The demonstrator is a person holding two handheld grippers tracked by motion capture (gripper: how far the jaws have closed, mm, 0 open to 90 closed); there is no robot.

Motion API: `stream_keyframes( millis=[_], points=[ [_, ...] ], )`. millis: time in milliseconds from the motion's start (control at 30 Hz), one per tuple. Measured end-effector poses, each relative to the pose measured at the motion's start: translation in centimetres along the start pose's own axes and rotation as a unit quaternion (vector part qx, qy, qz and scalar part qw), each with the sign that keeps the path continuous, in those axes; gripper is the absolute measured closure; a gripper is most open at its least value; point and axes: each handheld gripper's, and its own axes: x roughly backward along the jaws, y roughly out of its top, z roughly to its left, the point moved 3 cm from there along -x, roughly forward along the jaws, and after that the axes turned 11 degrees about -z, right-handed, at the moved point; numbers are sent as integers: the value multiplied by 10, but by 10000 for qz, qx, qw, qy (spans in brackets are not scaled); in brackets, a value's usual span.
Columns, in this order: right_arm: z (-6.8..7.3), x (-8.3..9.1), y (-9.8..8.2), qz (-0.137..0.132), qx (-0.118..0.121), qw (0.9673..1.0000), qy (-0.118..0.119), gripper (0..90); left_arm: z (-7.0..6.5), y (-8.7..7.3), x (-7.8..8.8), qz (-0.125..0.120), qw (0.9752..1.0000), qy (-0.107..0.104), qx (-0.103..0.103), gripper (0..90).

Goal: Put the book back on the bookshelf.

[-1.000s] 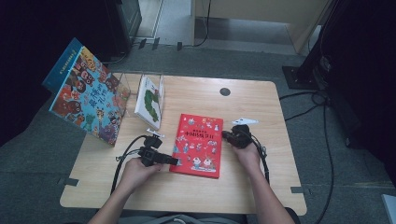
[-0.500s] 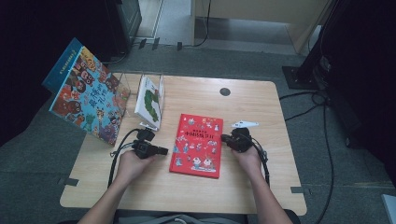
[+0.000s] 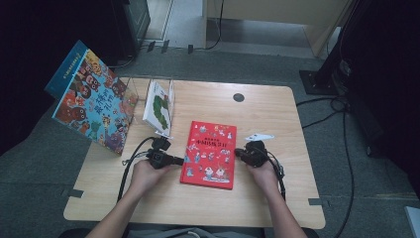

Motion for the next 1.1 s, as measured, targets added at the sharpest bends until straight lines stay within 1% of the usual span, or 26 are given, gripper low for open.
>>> stream_keyframes(
  millis=[67, 100, 133, 267, 333, 400, 467, 633, 700, 767, 800, 833, 867, 933, 1000, 1100],
  points=[
    [-1, 0, 0, -7, -17, 10000, -17, 887, -3, -2, -1, 36, 10000, -43, -40, 900],
    [-1, 1, 0, -1, -49, 10000, -32, 886, -5, -2, -1, 60, 9999, -20, -91, 900],
    [-2, 1, -1, 4, -49, 10000, -31, 887, -6, -3, -2, 83, 9999, -38, -101, 900],
    [-3, 2, -1, 16, -72, 10000, -44, 888, -11, -6, -2, 50, 9999, -126, -57, 900],
    [-3, 2, -1, 4, -77, 10000, -54, 889, -13, -8, -2, -13, 9999, -100, -59, 900],
    [-3, 2, -1, 4, -85, 10000, -45, 887, -13, -8, -2, -17, 9999, -91, -48, 900],
    [-3, 3, -1, -15, -91, 9999, -43, 884, -13, -7, -2, -45, 9999, -124, 29, 900],
    [-5, 4, -1, -23, -134, 9999, -75, 884, -17, -9, -5, 17, 9997, -223, 40, 900],
    [-6, 4, -1, -18, -138, 9999, -84, 885, -19, -9, -5, 37, 9998, -218, 1, 900],
    [-6, 4, -2, 6, -159, 9998, -80, 884, -17, -8, -5, 54, 9998, -182, -16, 900],
    [-6, 4, -2, 11, -157, 9998, -90, 878, -14, -7, -6, 52, 9999, -142, 25, 900],
    [-6, 4, -2, 14, -146, 9998, -105, 871, -13, -5, -6, 81, 9998, -157, 33, 900],
    [-6, 5, -2, 11, -164, 9998, -95, 861, -12, -3, -6, 61, 9999, -85, 1, 900],
    [-7, 6, -1, -56, -189, 9998, -54, 855, -10, 0, -5, 41, 10000, -91, 4, 900],
    [-6, 8, 0, -70, -199, 9998, -47, 855, -7, 4, -6, -4, 10000, -54, -4, 900],
    [-6, 9, 0, -61, -232, 9997, -56, 844, -2, 10, -9, -32, 10000, 21, 49, 900]
  ],
)
